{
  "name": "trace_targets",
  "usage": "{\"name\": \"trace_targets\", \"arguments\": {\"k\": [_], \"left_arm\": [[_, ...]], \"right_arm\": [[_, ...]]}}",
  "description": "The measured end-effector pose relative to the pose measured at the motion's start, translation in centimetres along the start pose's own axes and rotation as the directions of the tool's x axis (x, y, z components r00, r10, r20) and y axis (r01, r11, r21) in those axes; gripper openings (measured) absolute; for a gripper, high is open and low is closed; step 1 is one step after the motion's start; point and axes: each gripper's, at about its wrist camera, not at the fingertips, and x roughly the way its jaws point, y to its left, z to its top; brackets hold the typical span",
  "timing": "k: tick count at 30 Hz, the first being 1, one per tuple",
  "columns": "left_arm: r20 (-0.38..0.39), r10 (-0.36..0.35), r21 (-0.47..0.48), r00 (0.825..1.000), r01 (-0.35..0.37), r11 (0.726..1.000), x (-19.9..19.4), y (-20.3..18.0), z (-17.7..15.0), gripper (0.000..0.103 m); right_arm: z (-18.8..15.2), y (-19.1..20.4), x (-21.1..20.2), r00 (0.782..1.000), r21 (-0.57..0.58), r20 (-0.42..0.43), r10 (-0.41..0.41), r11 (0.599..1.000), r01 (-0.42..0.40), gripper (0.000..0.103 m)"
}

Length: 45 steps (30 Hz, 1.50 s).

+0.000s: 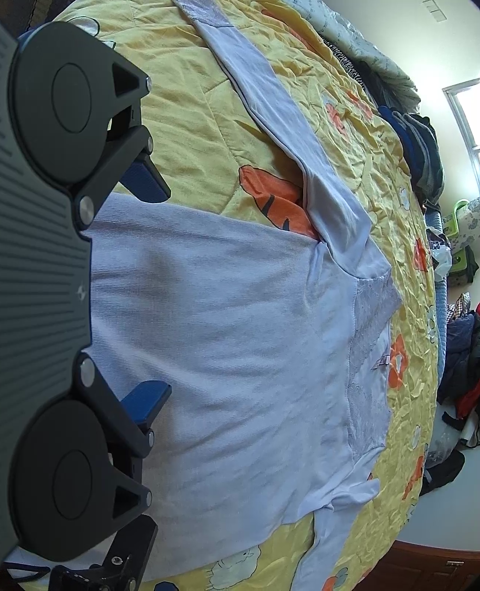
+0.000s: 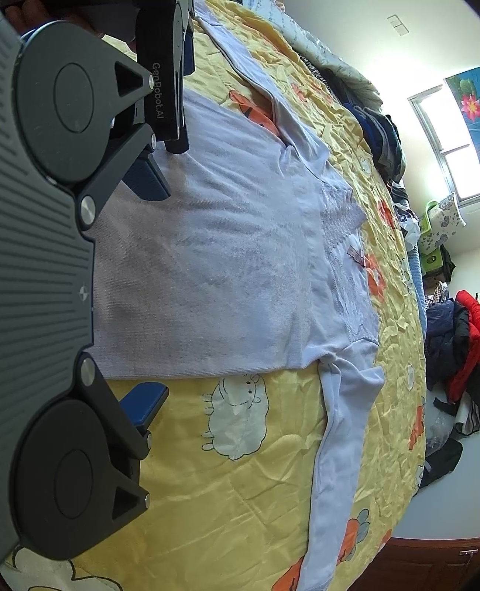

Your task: Fold small clothes

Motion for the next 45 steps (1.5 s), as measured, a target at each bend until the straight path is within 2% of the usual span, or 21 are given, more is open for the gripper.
{"name": "trace_targets", "arguments": {"k": [13, 18, 22, 24, 28, 32, 34, 37, 41, 45], "left_arm": [[0.005, -0.013, 0.006, 1.000, 0.013, 1.000, -0.1, -0.3, 0.1, 0.103], [0.021, -0.027, 0.010, 0.999, 0.027, 1.000, -0.3, -0.3, 0.4, 0.103], [0.051, -0.056, 0.017, 0.997, 0.055, 0.998, -0.8, -0.3, 0.9, 0.103], [0.066, -0.073, 0.020, 0.995, 0.072, 0.997, -0.9, -0.5, 1.3, 0.103], [0.090, -0.083, 0.037, 0.992, 0.080, 0.996, -1.2, -1.0, 2.0, 0.103], [0.102, -0.106, 0.060, 0.989, 0.100, 0.993, -1.4, -1.7, 2.7, 0.103], [0.109, -0.109, 0.072, 0.988, 0.102, 0.992, -1.5, -2.0, 2.9, 0.103], [0.119, -0.105, 0.084, 0.987, 0.096, 0.992, -1.5, -2.6, 3.2, 0.103], [0.115, -0.109, 0.091, 0.987, 0.099, 0.991, -1.2, -3.1, 3.6, 0.103], [0.112, -0.107, 0.102, 0.988, 0.096, 0.990, -0.9, -3.7, 3.9, 0.103]], "right_arm": [[-0.1, -0.1, 0.0, 1.000, -0.001, 0.013, 0.010, 1.000, -0.010, 0.103], [0.0, -0.4, -0.1, 0.999, -0.008, 0.051, 0.008, 1.000, -0.007, 0.103], [0.7, -2.2, -0.5, 0.994, 0.011, 0.102, 0.047, 0.999, -0.048, 0.103], [1.2, -3.9, -0.9, 0.987, 0.041, 0.155, 0.047, 0.998, -0.054, 0.103], [2.6, -8.2, -1.7, 0.968, 0.120, 0.249, -0.034, 0.993, 0.004, 0.103], [3.8, -14.2, -1.8, 0.944, 0.231, 0.284, -0.169, 0.967, 0.104, 0.103], [4.2, -17.2, -1.7, 0.933, 0.298, 0.287, -0.217, 0.946, 0.128, 0.103], [4.2, -22.2, -1.5, 0.916, 0.417, 0.301, -0.266, 0.900, 0.125, 0.103], [3.9, -26.9, -0.4, 0.914, 0.524, 0.305, -0.266, 0.849, 0.072, 0.103], [4.4, -28.9, 0.6, 0.894, 0.515, 0.372, -0.250, 0.857, 0.025, 0.102]]}}
